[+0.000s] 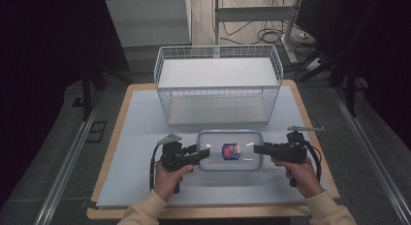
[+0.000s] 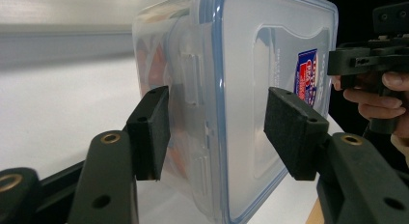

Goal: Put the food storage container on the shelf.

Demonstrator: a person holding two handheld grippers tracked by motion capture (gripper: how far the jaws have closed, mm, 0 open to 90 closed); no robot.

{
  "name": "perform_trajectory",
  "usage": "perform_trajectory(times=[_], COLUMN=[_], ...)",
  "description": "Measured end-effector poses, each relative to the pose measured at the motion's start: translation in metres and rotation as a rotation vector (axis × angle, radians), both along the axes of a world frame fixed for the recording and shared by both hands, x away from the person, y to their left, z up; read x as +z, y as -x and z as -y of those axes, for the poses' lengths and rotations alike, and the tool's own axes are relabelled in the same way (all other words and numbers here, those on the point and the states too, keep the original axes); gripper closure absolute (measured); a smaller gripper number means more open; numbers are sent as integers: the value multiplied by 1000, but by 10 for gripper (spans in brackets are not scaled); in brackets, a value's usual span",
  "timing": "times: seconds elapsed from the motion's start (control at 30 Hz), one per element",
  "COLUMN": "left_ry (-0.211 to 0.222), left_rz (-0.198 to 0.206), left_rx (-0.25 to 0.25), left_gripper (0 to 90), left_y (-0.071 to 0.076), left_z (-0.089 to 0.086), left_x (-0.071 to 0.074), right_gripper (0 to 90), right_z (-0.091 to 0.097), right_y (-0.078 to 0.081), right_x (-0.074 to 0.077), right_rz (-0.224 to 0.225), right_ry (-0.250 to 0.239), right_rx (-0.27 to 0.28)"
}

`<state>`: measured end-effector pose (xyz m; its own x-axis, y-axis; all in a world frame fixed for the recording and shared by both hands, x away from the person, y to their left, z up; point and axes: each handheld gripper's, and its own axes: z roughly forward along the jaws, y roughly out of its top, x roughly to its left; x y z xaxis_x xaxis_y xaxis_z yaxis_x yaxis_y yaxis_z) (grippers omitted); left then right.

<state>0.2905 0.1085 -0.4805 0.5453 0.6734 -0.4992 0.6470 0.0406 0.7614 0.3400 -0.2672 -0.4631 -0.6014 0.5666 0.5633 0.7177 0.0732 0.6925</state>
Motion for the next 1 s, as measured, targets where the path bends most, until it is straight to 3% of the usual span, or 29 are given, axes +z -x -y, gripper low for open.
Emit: perform_trajectory(times=[0.53,1.0], left_ry=[12,7], left_rz=[38,84], left_rx=[19,17], left_gripper=[438,442], left_y=[-5,-11], left_z=[-5,-13], left_x=[18,46], right_gripper=[500,500], right_z=[-7,-13], right_y=[-7,-13], right_x=[22,46], right_rz=[61,107], right_ry=[-1,-13], right_rx=[-1,4])
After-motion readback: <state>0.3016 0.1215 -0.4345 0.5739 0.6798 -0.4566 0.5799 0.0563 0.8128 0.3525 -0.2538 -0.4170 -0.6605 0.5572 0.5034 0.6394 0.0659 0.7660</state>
